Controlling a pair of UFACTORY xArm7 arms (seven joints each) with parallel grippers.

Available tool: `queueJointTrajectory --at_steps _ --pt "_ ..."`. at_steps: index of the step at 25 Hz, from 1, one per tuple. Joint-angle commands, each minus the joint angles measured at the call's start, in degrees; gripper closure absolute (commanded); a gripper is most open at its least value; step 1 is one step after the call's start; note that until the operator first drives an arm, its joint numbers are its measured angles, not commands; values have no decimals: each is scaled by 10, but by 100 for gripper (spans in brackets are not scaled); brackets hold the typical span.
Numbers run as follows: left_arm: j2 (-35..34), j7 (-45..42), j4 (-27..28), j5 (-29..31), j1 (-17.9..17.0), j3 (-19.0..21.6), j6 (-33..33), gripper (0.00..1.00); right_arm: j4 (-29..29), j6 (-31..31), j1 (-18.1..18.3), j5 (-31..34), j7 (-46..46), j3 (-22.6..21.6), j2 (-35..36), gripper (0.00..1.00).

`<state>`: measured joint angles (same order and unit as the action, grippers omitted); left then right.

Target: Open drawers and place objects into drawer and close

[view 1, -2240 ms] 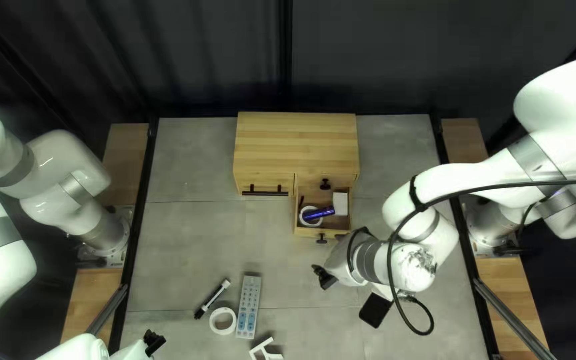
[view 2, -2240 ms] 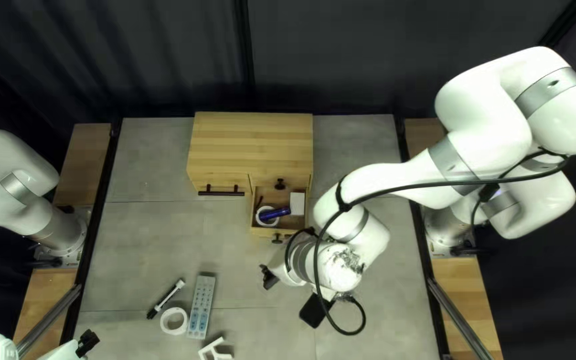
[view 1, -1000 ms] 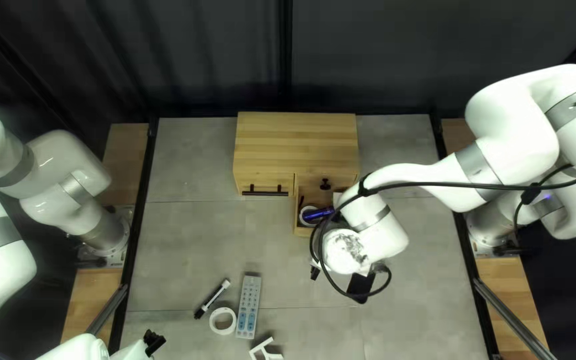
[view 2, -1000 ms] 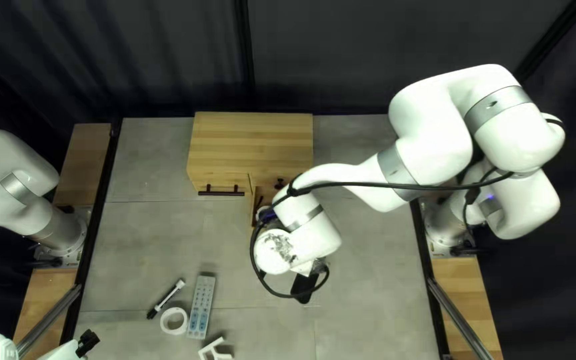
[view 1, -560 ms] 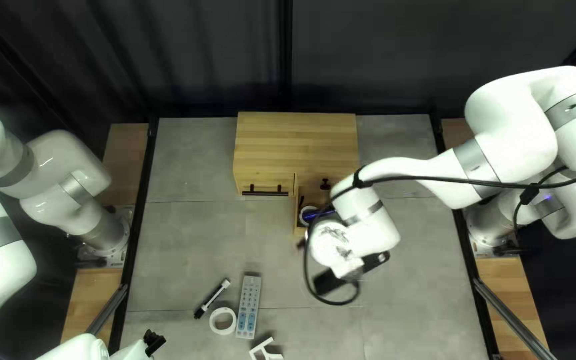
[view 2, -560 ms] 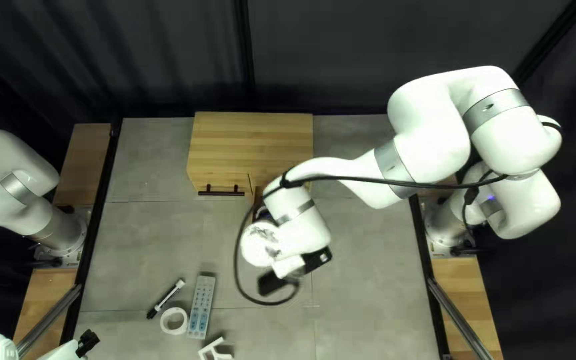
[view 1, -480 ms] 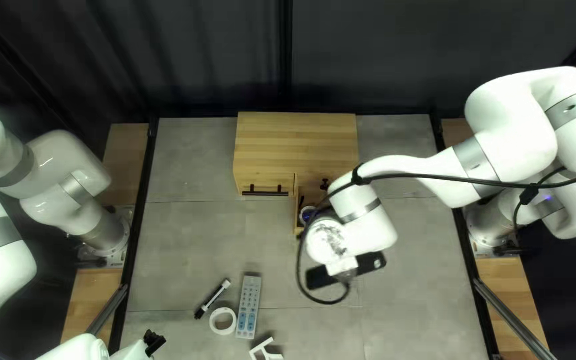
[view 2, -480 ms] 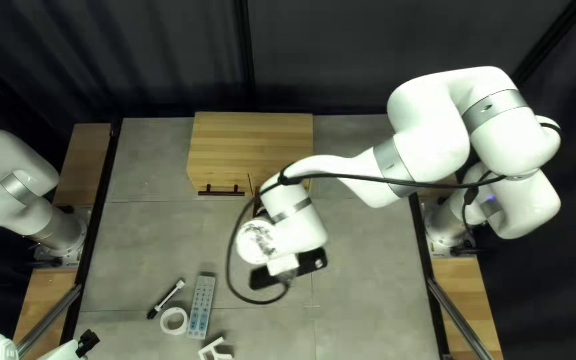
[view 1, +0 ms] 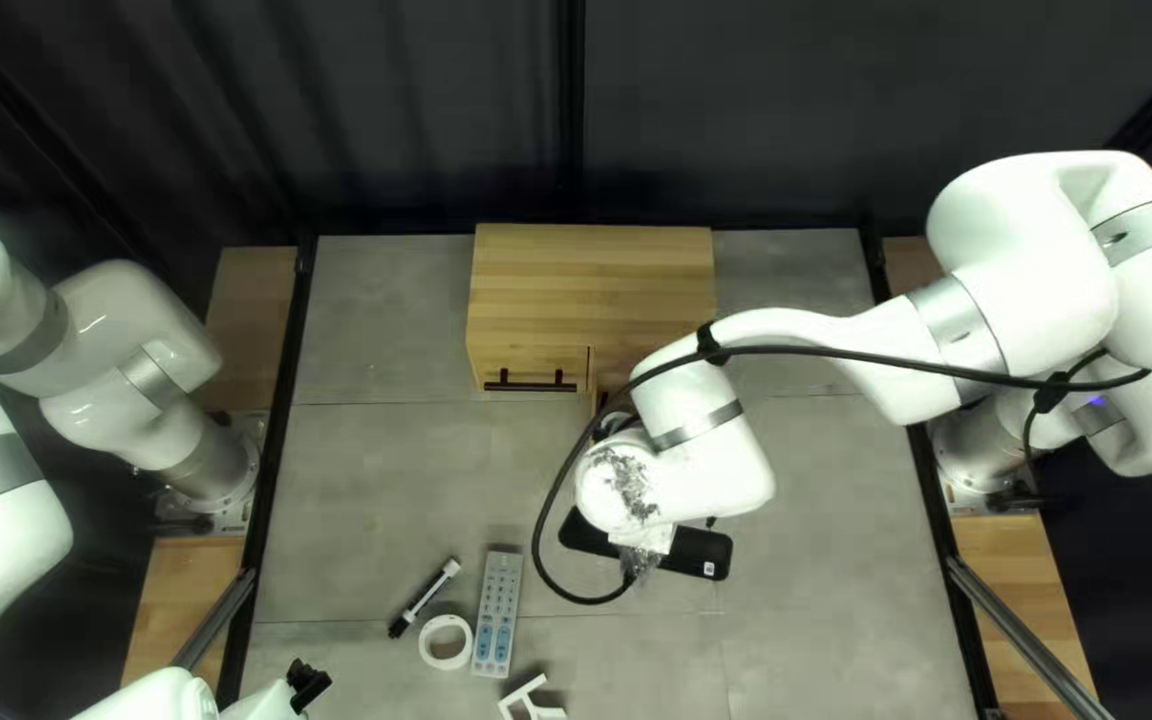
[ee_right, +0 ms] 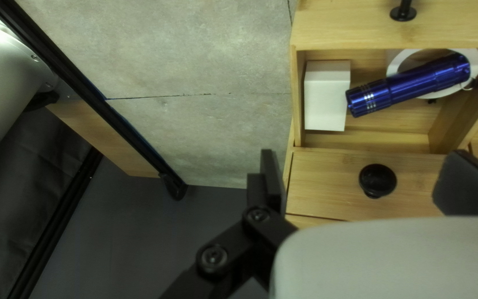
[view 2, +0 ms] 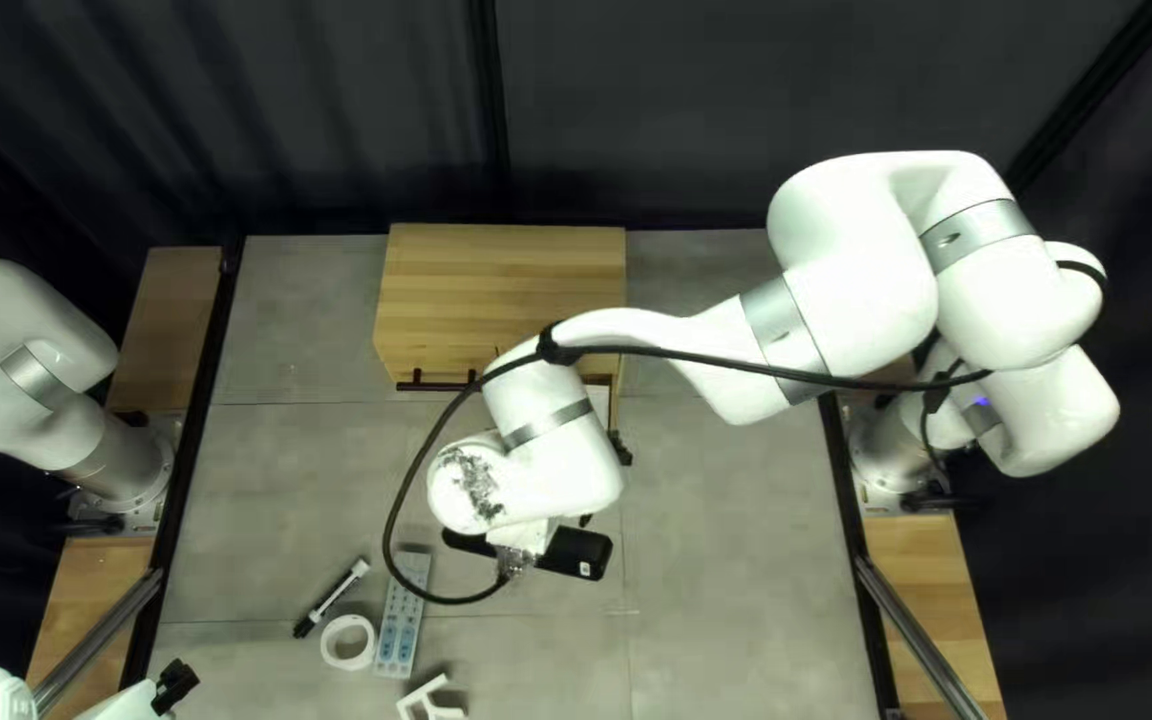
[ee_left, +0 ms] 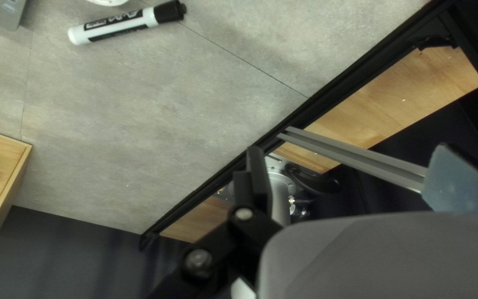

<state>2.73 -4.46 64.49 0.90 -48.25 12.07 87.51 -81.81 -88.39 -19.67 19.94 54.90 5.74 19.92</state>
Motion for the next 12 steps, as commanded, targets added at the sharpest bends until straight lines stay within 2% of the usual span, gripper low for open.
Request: queueJointTrajectory --at_steps 1,4,9,12 --pt "0 0 0 0 0 0 0 0 56 34 12 -20 -146 32 -56 0" --pt "0 0 0 0 0 0 0 0 52 36 16 -65 -262 44 -57 0" --pt "0 0 0 0 0 0 0 0 27 57 18 -130 -402 52 -37 0" --pt "0 0 0 0 0 0 0 0 51 98 11 -142 -465 52 -56 0"
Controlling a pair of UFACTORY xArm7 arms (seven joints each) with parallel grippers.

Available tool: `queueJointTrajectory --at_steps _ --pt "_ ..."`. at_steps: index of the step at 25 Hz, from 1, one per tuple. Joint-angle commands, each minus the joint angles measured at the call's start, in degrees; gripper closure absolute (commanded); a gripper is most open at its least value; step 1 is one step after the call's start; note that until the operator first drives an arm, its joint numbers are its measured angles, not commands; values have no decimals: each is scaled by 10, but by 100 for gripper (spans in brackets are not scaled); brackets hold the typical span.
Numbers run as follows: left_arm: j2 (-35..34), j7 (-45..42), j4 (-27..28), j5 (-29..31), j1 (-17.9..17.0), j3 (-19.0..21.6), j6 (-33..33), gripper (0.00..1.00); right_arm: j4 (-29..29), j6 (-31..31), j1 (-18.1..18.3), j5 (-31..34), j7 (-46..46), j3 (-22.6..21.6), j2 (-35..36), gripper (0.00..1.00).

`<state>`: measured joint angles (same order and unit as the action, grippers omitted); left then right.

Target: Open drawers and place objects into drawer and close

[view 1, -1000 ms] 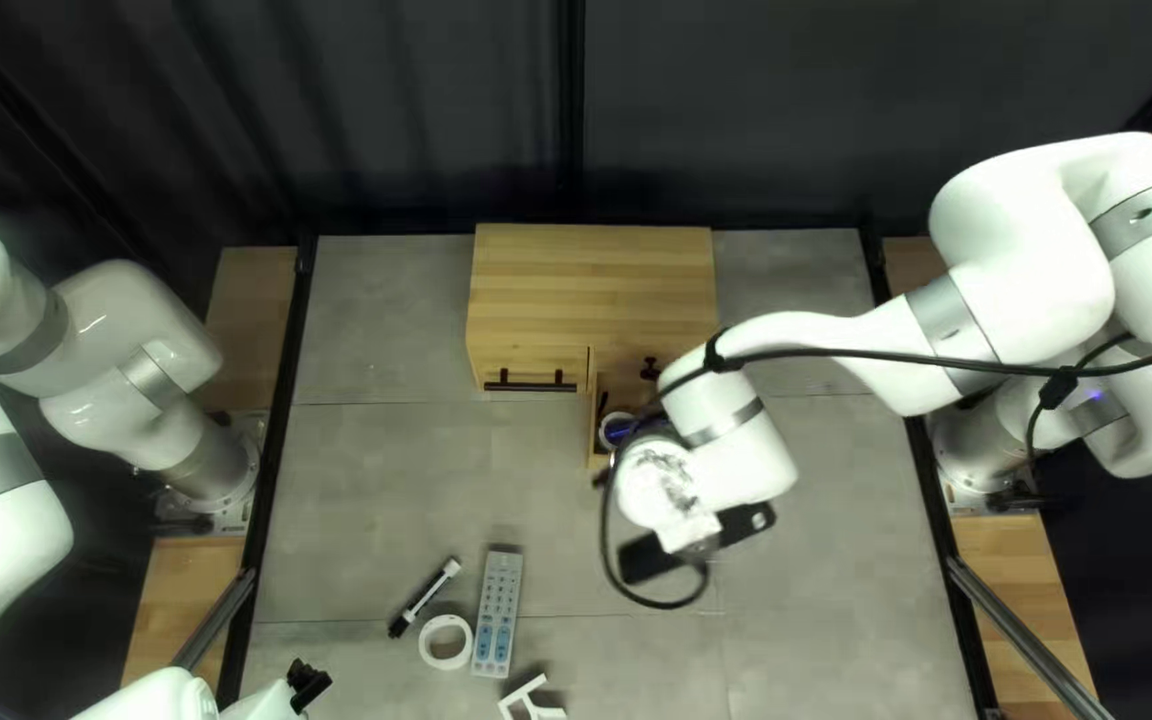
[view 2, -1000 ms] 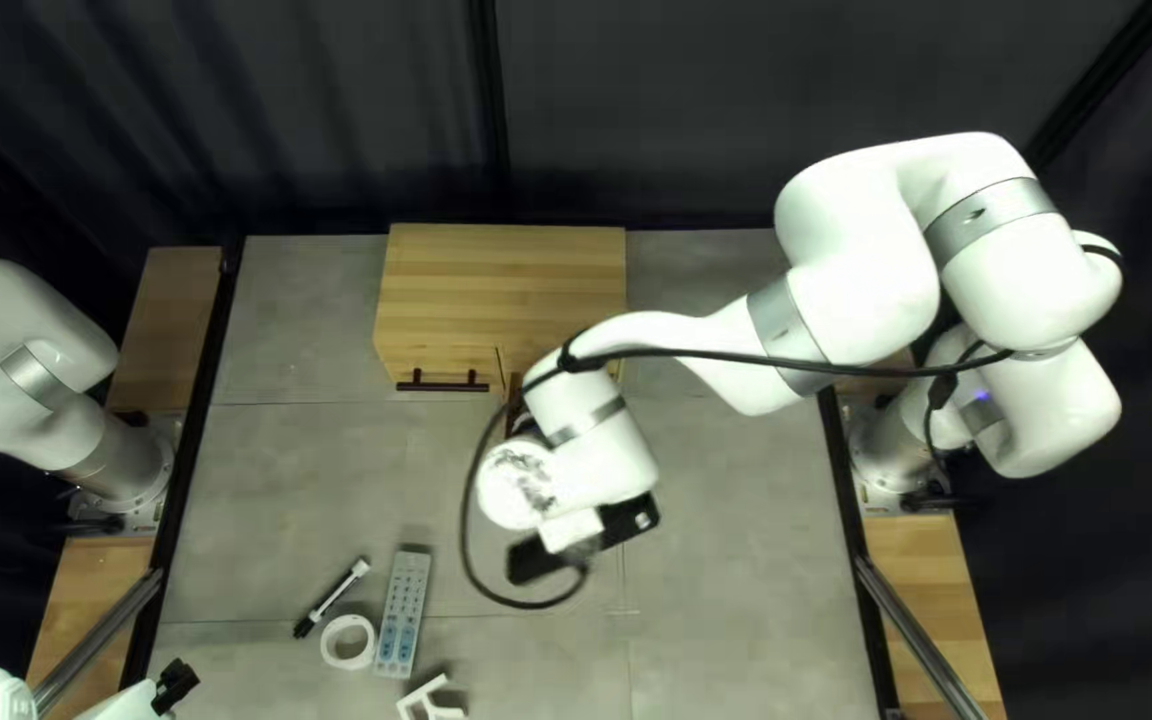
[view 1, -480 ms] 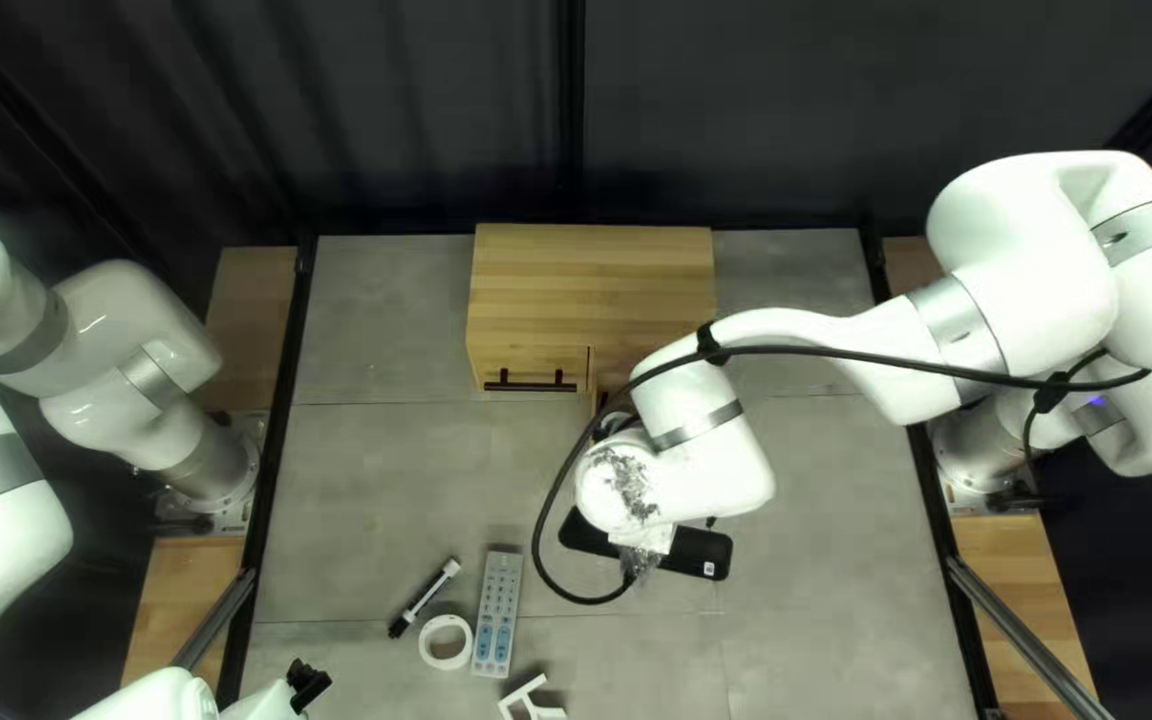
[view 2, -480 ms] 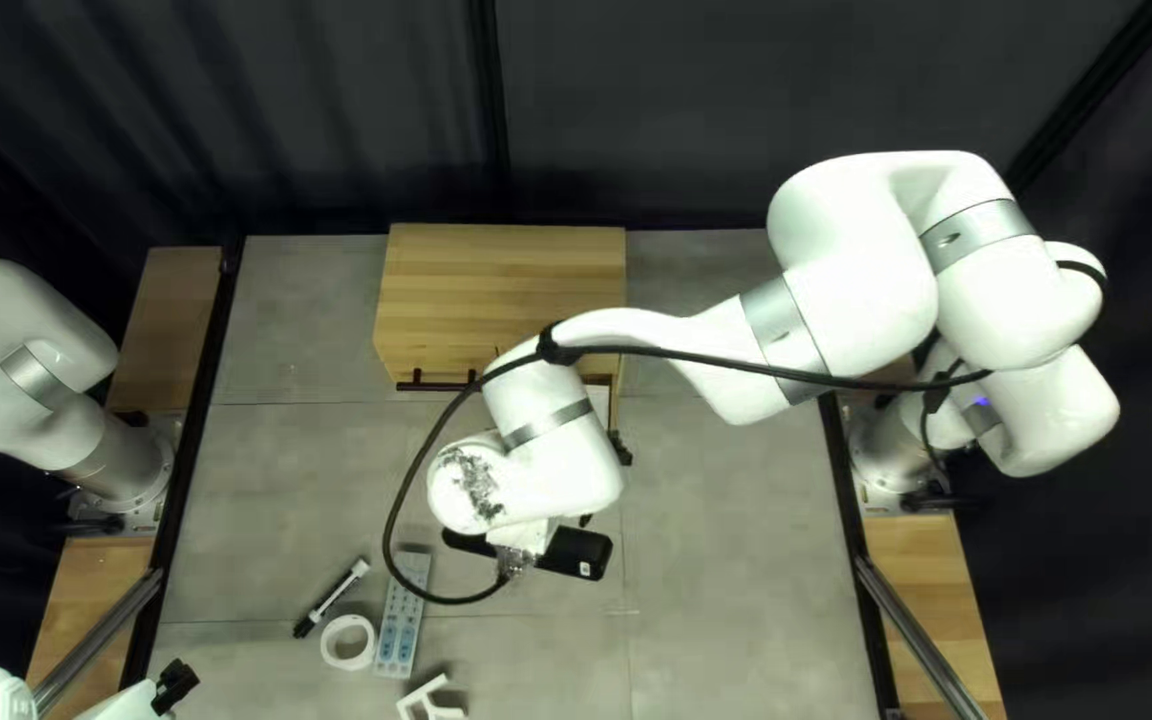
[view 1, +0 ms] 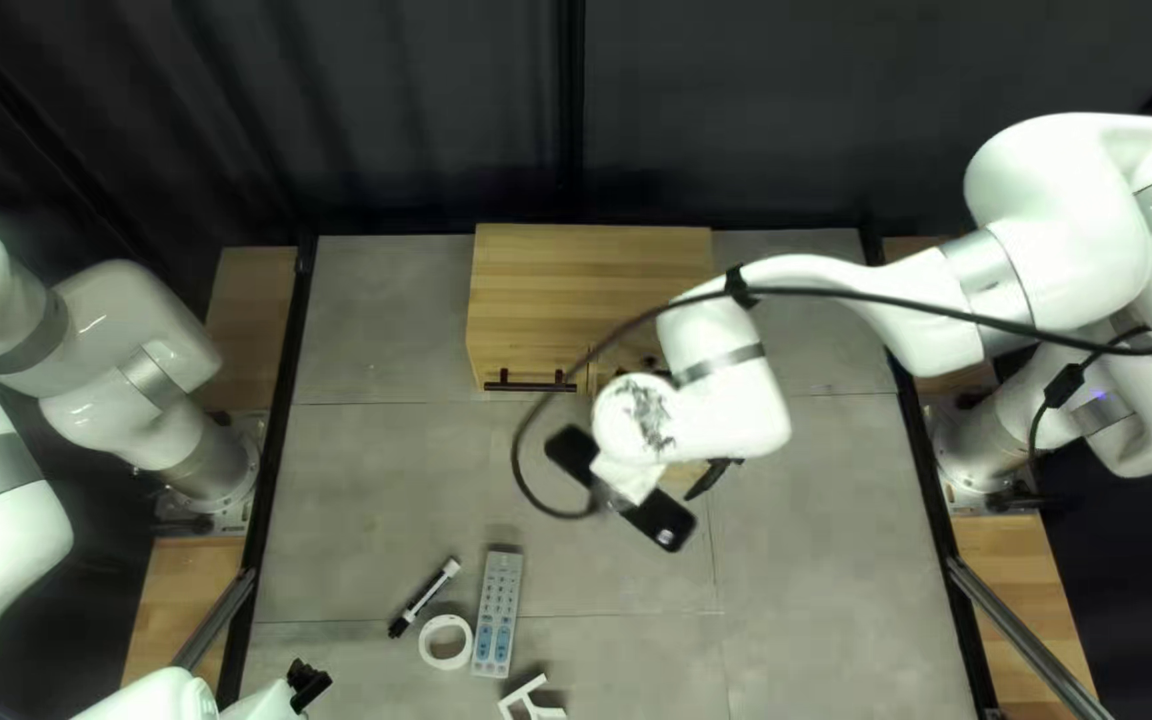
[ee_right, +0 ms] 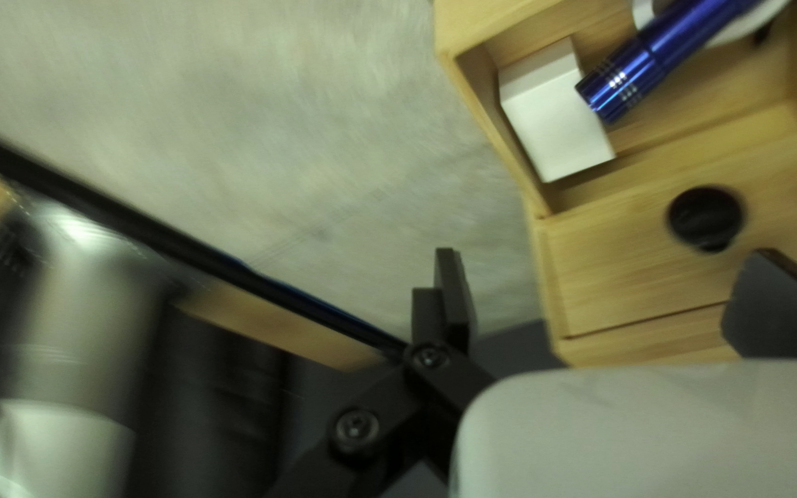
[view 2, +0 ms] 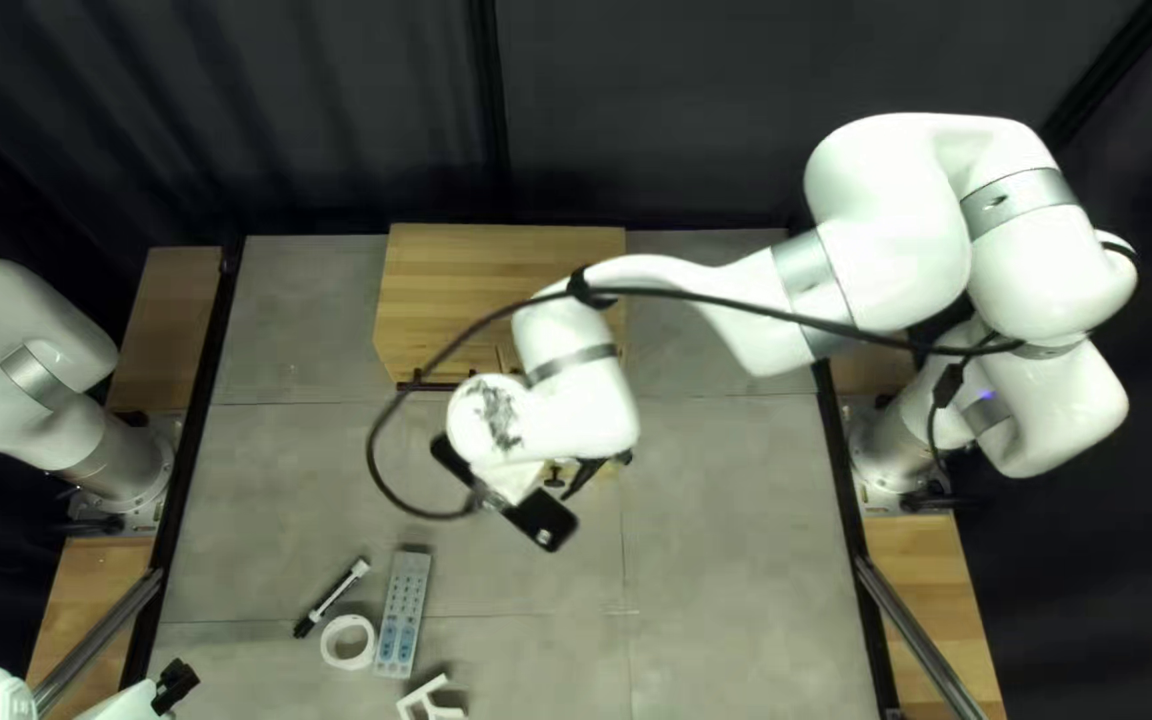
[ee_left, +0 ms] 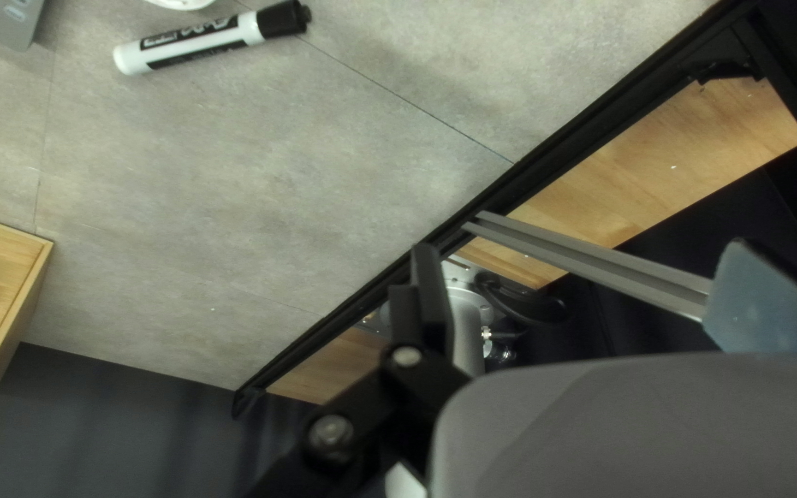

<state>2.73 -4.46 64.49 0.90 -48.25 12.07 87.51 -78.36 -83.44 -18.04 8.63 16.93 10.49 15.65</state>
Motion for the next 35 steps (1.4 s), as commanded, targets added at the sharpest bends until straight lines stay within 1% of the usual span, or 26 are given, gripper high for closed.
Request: queueJointTrajectory --at_steps 1,3,4,6,14,15,16,18,21,24,26,27,28,30,32,35 --pt "0 0 0 0 0 0 0 0 36 72 -9 -26 -103 4 -29 0" --pt "0 0 0 0 0 0 0 0 68 108 -14 -18 -130 5 -55 0" --pt "0 0 0 0 0 0 0 0 90 137 -16 -11 -144 5 -74 0" --pt "0 0 0 0 0 0 0 0 104 166 -23 2 -149 0 -86 0" --pt "0 0 0 0 0 0 0 0 107 171 -24 6 -149 -1 -87 0" --pt "0 0 0 0 0 0 0 0 102 162 -28 18 -149 -2 -81 0" --pt "0 0 0 0 0 0 0 0 91 149 -26 15 -155 0 -69 0" --pt "0 0 0 0 0 0 0 0 86 137 -23 7 -183 4 -59 0" --pt "0 0 0 0 0 0 0 0 105 138 -27 1 -288 14 -63 0" --pt "0 0 0 0 0 0 0 0 120 147 -42 18 -392 12 -76 0" --pt "0 0 0 0 0 0 0 0 124 157 -50 29 -430 9 -80 0" --pt "0 0 0 0 0 0 0 0 130 174 -53 32 -446 8 -83 0" --pt "0 0 0 0 0 0 0 0 135 182 -53 33 -451 8 -85 0" --pt "0 0 0 0 0 0 0 0 155 227 -50 23 -447 8 -87 0" --pt "0 0 0 0 0 0 0 0 167 264 -44 4 -427 6 -82 0" --pt "0 0 0 0 0 0 0 0 168 299 -34 -29 -386 3 -67 0"
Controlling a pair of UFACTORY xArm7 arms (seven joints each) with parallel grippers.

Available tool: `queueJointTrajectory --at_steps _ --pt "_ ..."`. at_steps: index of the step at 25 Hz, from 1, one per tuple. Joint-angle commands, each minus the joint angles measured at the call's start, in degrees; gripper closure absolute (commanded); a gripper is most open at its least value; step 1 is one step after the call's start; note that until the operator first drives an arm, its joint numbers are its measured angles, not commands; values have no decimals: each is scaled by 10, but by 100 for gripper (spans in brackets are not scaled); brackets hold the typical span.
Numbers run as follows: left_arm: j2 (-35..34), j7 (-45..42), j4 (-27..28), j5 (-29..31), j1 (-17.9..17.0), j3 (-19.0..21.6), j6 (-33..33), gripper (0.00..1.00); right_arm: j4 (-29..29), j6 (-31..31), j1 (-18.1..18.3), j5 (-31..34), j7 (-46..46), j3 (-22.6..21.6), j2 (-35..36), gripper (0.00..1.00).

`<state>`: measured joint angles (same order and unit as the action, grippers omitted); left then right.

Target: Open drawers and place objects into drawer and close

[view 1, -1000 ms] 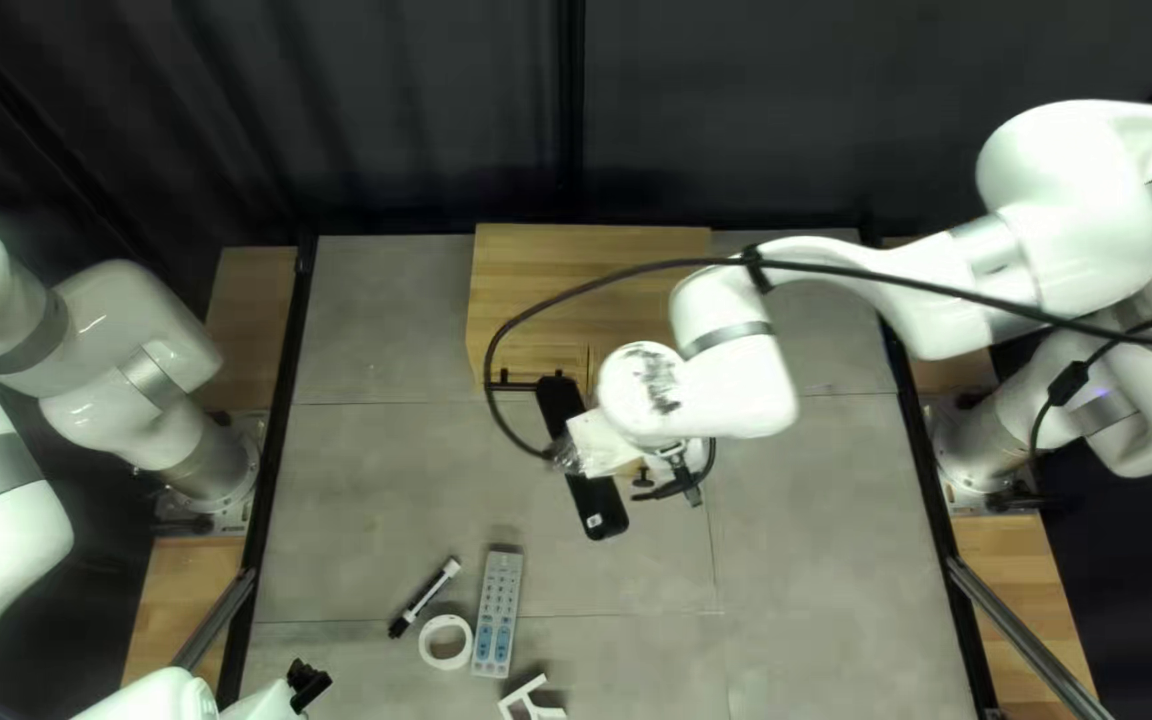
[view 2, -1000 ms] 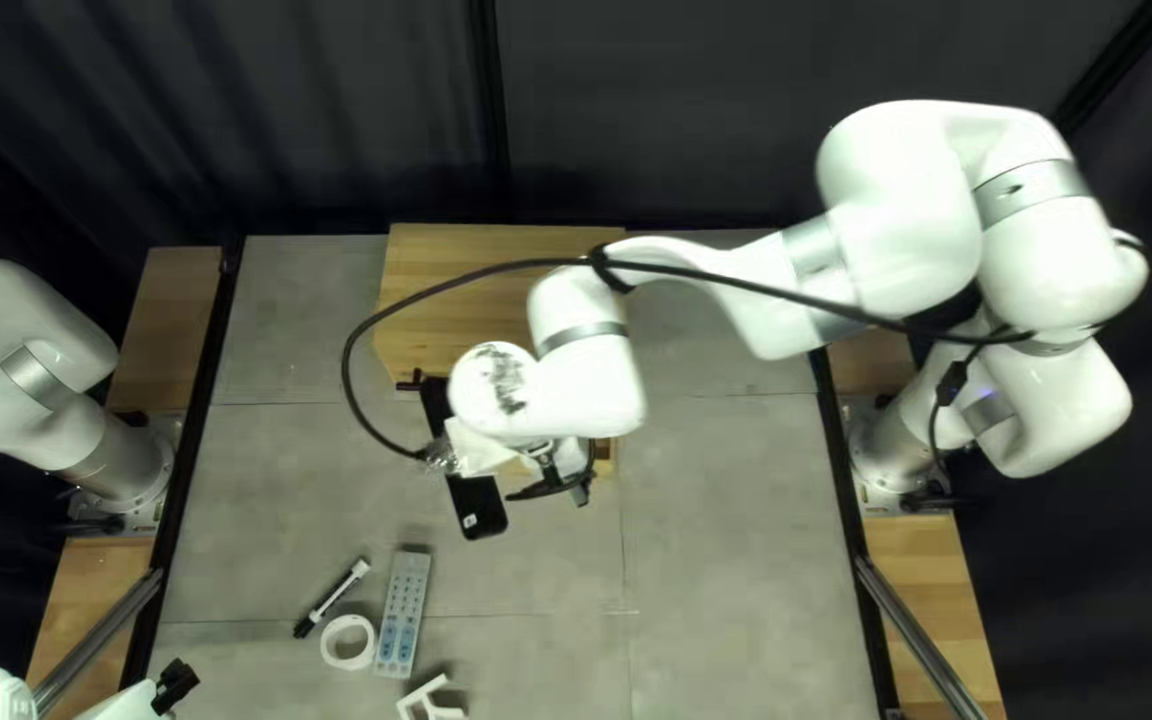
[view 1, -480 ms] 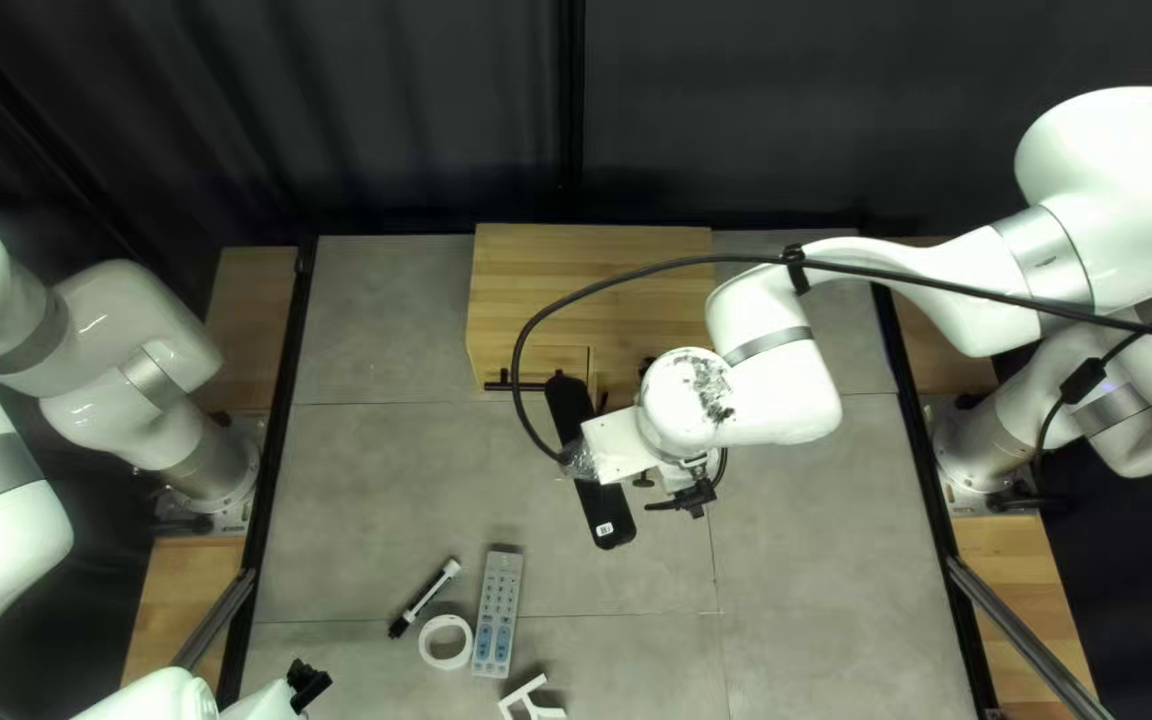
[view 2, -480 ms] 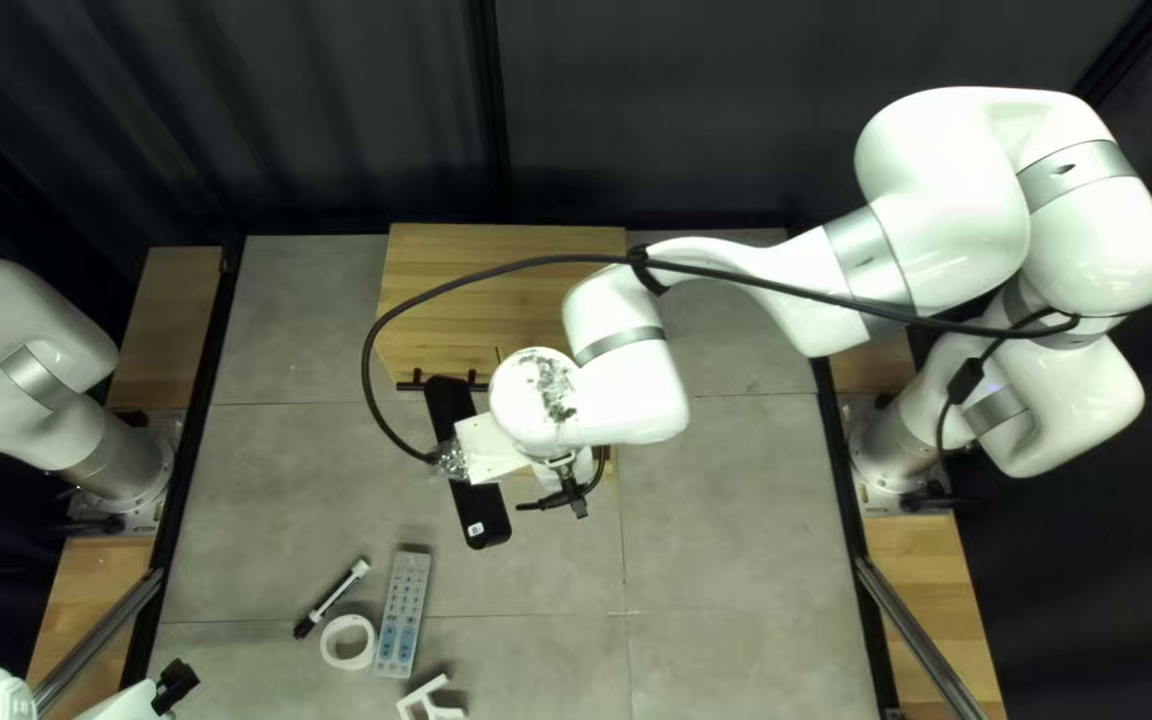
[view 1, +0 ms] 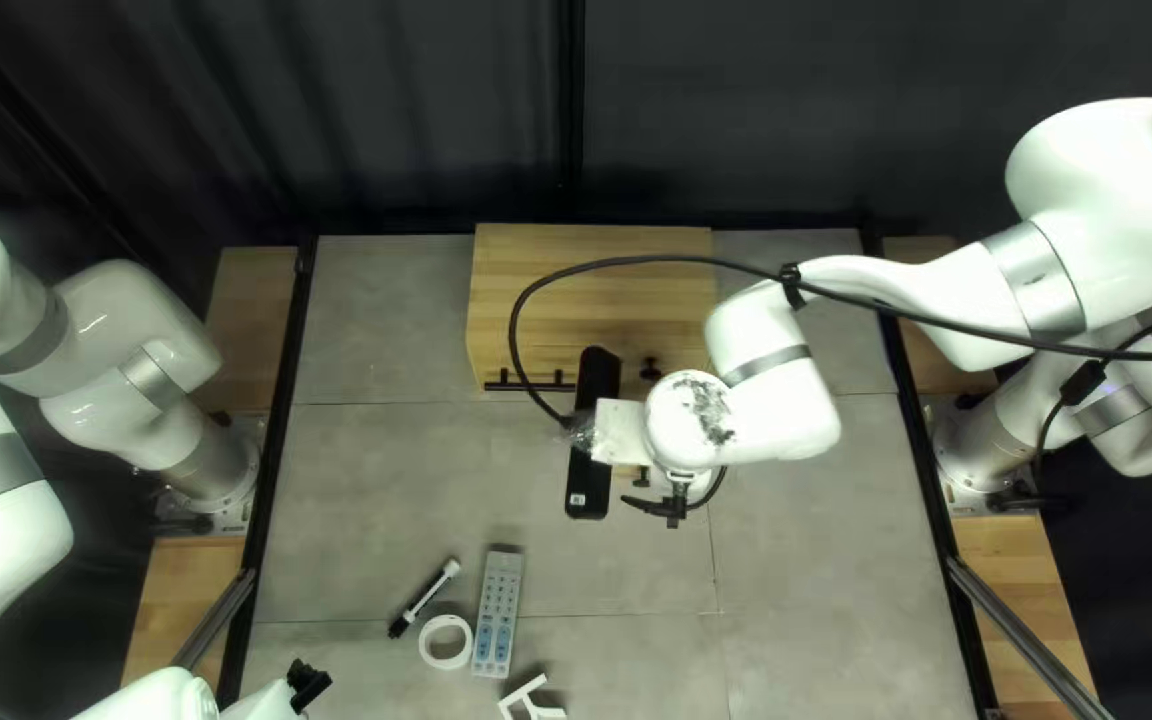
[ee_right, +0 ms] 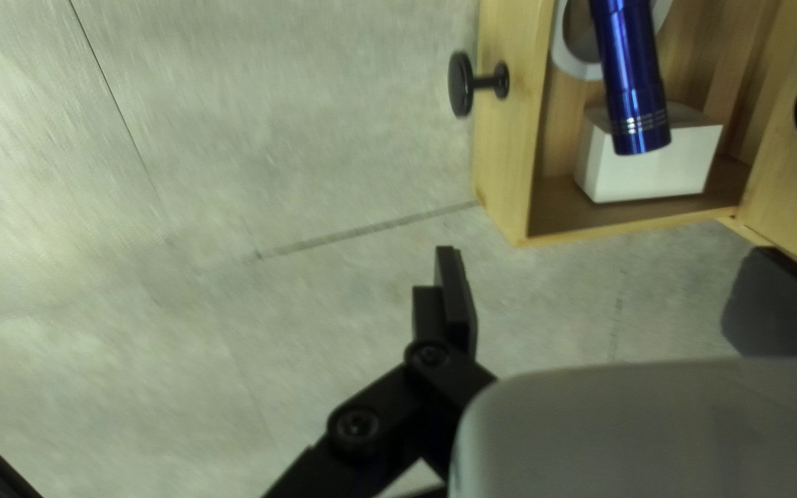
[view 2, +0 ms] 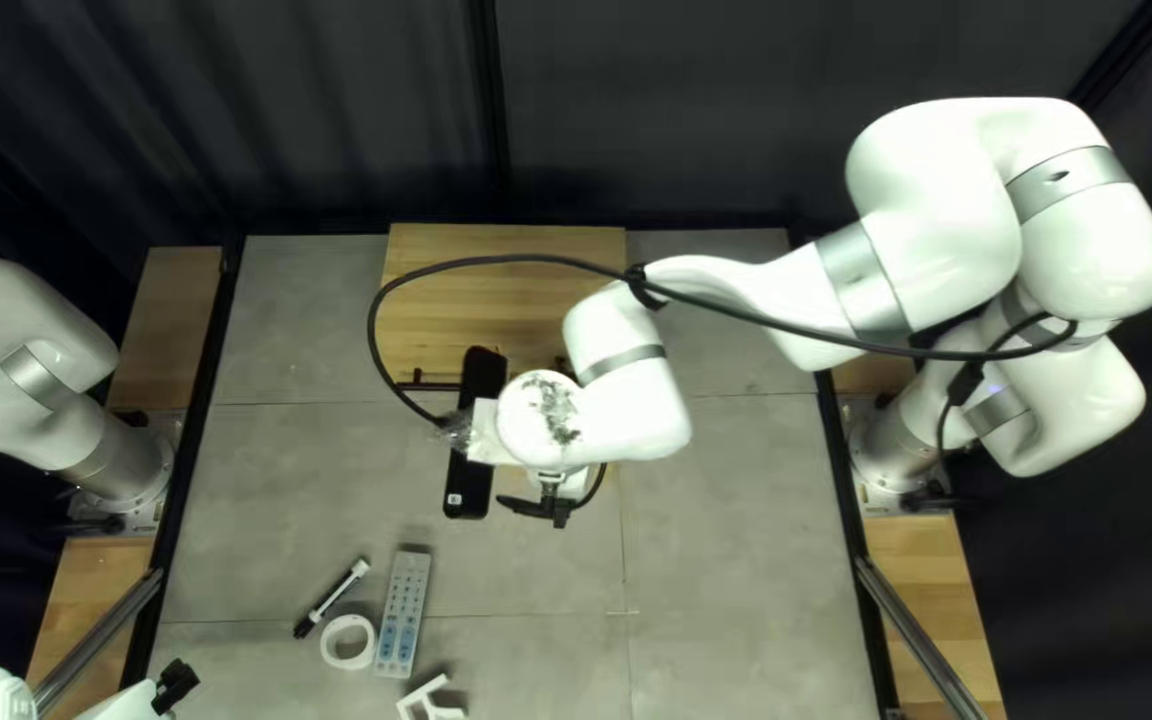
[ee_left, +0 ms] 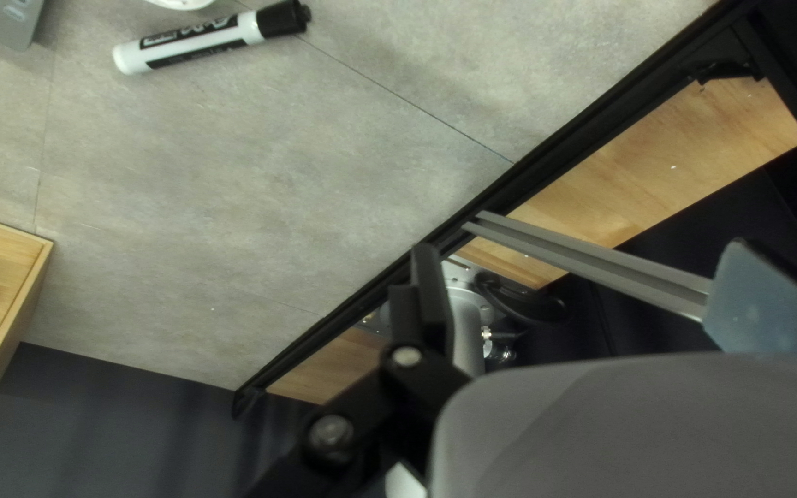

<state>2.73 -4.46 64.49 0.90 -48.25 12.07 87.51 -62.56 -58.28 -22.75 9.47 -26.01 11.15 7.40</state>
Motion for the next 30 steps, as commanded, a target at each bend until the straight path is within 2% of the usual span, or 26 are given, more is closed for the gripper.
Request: queueJointTrajectory --at_steps 1,6,17,30 --pt "0 0 0 0 0 0 0 0 9 53 15 -45 53 -5 20 0" --pt "0 0 0 0 0 0 0 0 17 84 33 -90 109 -7 36 0" --pt "0 0 0 0 0 0 0 0 27 111 52 -120 144 -6 61 0" --pt "0 0 0 0 0 0 0 0 40 120 49 -106 138 -3 60 0"
